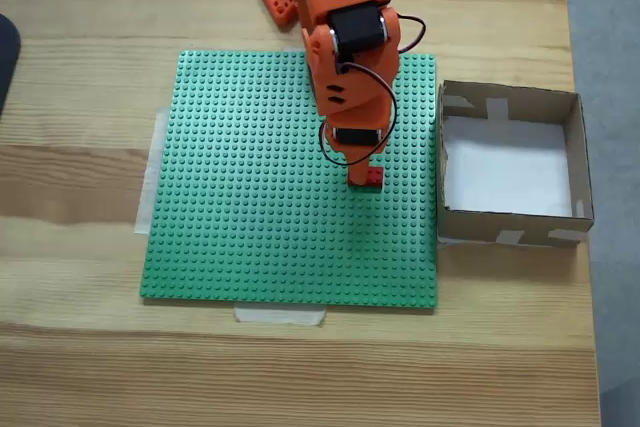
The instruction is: Pick the red lego block and put it in the box.
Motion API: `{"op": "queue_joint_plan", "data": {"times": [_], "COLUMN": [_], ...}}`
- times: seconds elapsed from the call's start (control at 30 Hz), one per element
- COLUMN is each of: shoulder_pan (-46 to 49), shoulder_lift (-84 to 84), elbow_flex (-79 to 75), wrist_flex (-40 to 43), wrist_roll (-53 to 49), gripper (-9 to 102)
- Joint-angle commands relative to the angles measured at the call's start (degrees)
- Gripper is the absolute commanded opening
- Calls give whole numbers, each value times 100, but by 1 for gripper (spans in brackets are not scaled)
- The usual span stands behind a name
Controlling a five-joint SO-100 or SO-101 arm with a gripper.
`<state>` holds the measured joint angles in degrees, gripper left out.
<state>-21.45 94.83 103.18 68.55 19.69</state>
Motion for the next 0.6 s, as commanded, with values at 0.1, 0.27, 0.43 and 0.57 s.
{"op": "queue_joint_plan", "data": {"times": [0.1,0.27,0.43,0.57], "shoulder_pan": [-35,-44,-35,-26], "shoulder_lift": [35,35,35,35], "elbow_flex": [26,149,246,264], "wrist_flex": [-176,-343,-448,-492], "wrist_roll": [-79,-79,-79,-70], "gripper": [23,23,23,23]}}
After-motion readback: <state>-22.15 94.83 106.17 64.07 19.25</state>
